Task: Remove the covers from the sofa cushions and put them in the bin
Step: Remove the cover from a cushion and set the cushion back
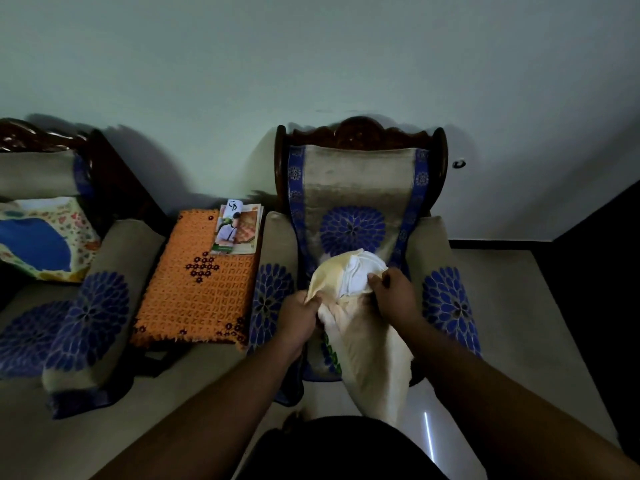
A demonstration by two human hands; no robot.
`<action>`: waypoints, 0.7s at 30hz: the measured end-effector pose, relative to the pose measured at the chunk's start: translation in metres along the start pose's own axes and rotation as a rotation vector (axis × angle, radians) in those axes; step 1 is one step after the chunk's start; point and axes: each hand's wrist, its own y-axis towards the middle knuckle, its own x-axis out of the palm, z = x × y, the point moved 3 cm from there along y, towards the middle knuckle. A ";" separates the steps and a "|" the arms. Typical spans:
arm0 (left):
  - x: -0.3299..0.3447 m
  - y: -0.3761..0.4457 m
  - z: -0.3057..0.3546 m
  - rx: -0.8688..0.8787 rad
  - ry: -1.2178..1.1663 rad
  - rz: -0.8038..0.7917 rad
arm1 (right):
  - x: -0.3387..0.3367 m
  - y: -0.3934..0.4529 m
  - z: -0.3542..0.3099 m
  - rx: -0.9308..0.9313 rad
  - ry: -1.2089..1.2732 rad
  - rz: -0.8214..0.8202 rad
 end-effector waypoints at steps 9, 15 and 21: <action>0.001 0.003 0.008 0.049 -0.092 -0.078 | 0.007 -0.027 0.005 -0.467 -0.287 0.058; -0.006 0.002 0.013 0.078 -0.112 -0.074 | 0.019 -0.032 -0.001 -0.511 -0.371 0.089; -0.014 0.007 0.015 0.093 -0.078 -0.042 | 0.016 -0.027 -0.017 -0.496 -0.279 0.030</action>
